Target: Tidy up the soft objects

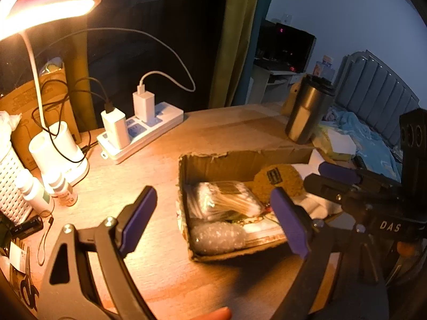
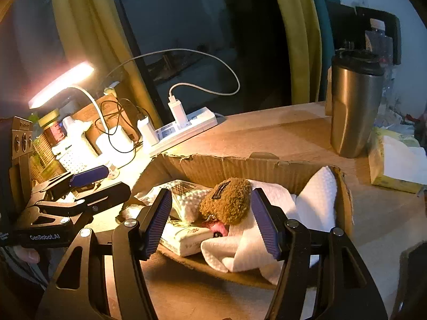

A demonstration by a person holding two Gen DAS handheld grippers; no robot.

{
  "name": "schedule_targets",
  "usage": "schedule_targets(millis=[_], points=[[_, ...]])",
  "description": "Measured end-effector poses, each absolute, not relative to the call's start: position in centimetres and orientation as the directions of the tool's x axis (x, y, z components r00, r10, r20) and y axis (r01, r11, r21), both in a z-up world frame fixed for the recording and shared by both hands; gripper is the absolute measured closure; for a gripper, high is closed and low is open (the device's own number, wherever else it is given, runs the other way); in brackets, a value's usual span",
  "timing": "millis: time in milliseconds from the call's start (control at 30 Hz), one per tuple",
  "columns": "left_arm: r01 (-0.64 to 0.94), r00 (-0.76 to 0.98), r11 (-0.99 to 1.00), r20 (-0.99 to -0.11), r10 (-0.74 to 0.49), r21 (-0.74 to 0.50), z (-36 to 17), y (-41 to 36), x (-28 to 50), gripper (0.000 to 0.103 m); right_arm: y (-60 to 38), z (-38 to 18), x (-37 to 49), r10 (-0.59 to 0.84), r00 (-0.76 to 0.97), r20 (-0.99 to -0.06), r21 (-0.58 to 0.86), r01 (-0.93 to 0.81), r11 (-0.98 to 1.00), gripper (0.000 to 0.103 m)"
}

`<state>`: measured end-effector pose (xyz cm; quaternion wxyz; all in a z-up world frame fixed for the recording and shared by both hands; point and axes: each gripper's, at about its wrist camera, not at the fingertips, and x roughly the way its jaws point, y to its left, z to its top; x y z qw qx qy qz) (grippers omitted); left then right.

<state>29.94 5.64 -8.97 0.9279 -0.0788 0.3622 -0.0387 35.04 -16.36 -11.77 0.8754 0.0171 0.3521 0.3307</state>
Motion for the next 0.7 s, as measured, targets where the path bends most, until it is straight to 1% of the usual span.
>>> schedule_targets(millis=[700], points=[[0.045, 0.773, 0.987, -0.621, -0.134, -0.157, -7.0, 4.0, 24.5, 0.015, -19.0, -10.5, 29.6, 0.579, 0.582, -0.571, 0.239, -0.556, 0.796, 0.038]])
